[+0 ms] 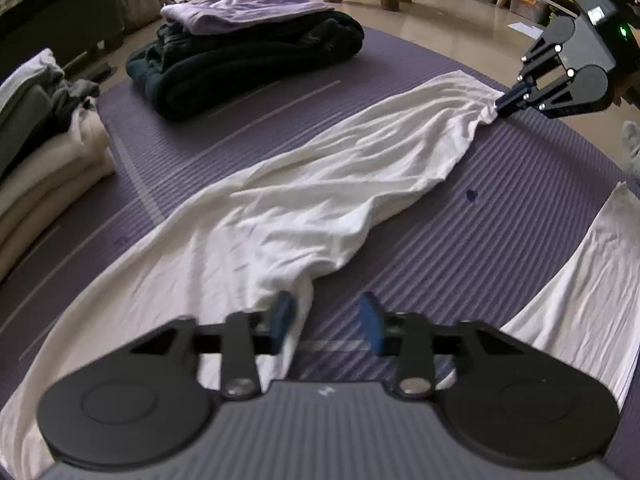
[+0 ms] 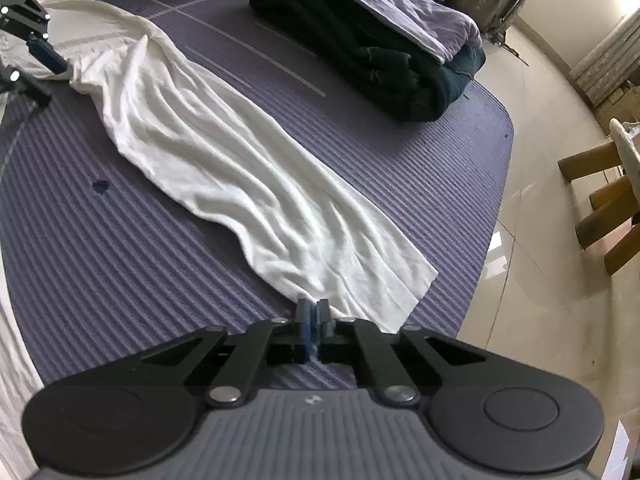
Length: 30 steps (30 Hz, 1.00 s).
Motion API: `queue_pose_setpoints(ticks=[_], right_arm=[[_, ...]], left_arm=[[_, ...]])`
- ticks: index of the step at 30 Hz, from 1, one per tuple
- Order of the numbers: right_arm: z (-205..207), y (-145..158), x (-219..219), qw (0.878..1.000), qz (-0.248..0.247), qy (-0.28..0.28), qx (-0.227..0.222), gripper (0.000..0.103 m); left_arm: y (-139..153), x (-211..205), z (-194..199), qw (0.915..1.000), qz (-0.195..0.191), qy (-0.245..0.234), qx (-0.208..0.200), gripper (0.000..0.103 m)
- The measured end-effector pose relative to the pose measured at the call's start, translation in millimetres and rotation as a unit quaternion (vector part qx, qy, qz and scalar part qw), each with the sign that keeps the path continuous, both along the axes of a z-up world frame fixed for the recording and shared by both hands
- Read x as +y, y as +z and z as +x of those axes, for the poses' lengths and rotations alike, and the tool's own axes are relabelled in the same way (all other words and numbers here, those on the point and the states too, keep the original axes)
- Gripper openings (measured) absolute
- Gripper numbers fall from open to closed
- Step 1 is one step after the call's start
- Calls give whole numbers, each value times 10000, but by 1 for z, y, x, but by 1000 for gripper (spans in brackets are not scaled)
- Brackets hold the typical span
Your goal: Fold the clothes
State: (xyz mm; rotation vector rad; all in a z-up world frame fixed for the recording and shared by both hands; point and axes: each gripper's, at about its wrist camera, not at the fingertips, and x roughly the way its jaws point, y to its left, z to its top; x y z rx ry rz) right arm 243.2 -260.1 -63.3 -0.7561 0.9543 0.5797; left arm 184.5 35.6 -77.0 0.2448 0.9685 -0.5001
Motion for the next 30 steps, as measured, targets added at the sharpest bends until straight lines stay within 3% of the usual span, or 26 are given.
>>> queue_pose_setpoints(ticks=[5, 10, 16, 17, 19, 21, 24, 30], right_arm=[[0, 9, -3, 9999, 74, -88, -29, 0], [2, 16, -9, 9998, 74, -178, 65, 0], [3, 3, -7, 9983, -330, -84, 463, 0], [3, 3, -8, 9982, -323, -114, 496, 0], [10, 10, -12, 9973, -103, -374, 619, 18], [16, 21, -19, 9965, 251, -639, 478, 26], [31, 34, -29, 9899, 722, -1218, 80, 25], [59, 26, -34, 9672, 1231, -2170, -482, 26]], left_arm=[[2, 13, 1, 9990, -336, 23, 295, 0], [2, 10, -5, 9976, -311, -370, 498, 0], [3, 10, 0, 9950, -275, -576, 772, 0], [3, 11, 3, 9944, -308, -566, 841, 4], [5, 13, 7, 9926, -418, -568, 984, 18], [9, 16, 9, 9921, -479, -571, 1008, 48], [18, 22, 14, 9946, -386, -564, 784, 57], [23, 42, 37, 9985, -293, 171, 434, 62]])
